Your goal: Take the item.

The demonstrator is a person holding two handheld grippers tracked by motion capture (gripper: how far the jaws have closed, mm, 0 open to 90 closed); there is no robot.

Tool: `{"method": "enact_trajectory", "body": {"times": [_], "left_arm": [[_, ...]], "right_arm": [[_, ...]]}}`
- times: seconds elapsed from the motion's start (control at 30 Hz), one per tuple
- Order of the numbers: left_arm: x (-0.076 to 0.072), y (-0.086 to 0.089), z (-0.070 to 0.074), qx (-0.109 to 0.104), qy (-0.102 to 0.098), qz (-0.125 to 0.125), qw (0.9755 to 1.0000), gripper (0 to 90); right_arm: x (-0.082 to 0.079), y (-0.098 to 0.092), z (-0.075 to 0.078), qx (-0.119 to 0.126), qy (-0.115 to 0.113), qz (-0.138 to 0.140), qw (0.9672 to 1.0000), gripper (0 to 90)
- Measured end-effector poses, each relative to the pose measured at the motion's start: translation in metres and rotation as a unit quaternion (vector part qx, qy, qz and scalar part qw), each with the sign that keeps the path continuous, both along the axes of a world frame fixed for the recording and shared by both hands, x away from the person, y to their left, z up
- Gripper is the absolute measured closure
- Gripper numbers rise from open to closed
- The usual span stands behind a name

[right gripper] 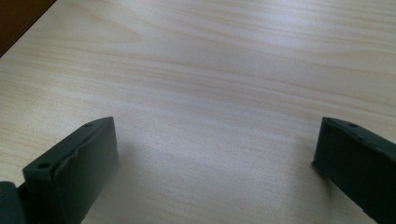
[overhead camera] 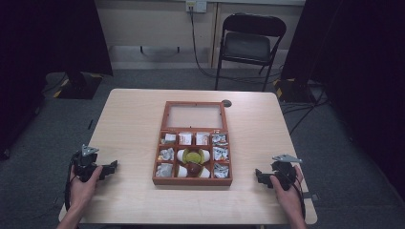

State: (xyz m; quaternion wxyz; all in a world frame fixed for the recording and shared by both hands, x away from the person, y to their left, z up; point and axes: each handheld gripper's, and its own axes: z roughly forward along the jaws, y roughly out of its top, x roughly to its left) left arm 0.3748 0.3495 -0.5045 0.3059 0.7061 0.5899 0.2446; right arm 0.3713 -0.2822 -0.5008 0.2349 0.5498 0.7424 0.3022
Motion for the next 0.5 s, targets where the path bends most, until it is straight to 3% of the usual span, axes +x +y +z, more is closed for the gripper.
{"method": "enact_trajectory", "body": {"times": [0.03, 0.37, 0.4, 0.43, 0.5], "left_arm": [[-0.0010, 0.0022, 0.0002, 0.001, 0.001, -0.012, 0.9999, 3.3], [-0.0010, 0.0010, 0.0007, 0.000, 0.000, -0.012, 0.9999, 4.4], [-0.0018, 0.0005, 0.0016, 0.001, -0.005, -0.017, 0.9998, 6.9], [-0.0027, 0.0001, 0.0025, 0.001, -0.009, -0.019, 0.9998, 17.9], [-0.0027, -0.0007, 0.0025, -0.002, -0.008, -0.022, 0.9997, 17.1]], "right_arm": [[0.0000, 0.0000, 0.0000, 0.000, 0.000, 0.000, 1.0000, 0.0], [0.0000, 0.0000, 0.0000, 0.000, 0.000, 0.000, 1.0000, 0.0], [0.0000, 0.0000, 0.0000, 0.000, 0.000, 0.000, 1.0000, 0.0], [0.0000, 0.0000, 0.0000, 0.000, 0.000, 0.000, 1.0000, 0.0], [0.0000, 0.0000, 0.0000, 0.000, 0.000, 0.000, 1.0000, 0.0]]}}
